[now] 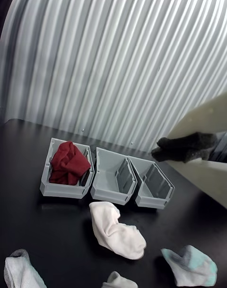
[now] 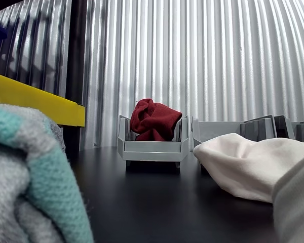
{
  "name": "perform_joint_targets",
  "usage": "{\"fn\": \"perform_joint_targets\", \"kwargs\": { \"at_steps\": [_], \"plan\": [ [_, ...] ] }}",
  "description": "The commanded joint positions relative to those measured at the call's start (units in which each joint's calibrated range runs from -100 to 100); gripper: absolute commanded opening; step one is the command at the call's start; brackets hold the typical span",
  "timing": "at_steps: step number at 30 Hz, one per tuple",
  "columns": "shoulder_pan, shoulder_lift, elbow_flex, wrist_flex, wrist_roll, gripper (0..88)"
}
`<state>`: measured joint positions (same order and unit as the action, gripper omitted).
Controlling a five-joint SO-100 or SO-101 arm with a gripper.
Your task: Put the sock in the container
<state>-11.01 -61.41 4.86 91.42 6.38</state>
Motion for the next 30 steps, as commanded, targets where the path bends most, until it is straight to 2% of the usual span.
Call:
{"fn": "perform_joint_targets", "kwargs": {
  "at_steps": [1, 6, 10, 16, 30],
  "plan": [
    [0.1, -10.3, 18.5, -12.1, 0.1, 1.3],
    [7.7, -22.3, 40.6, -26.6, -0.1, 1.2],
    [12.9, -28.4, 54.7, -33.8, -0.2, 1.2],
    [14.0, -36.0, 67.7, -34.9, 0.1, 1.2],
    [13.4, -38.1, 78.5, -35.3, 0.2, 1.3]
  ]
}}
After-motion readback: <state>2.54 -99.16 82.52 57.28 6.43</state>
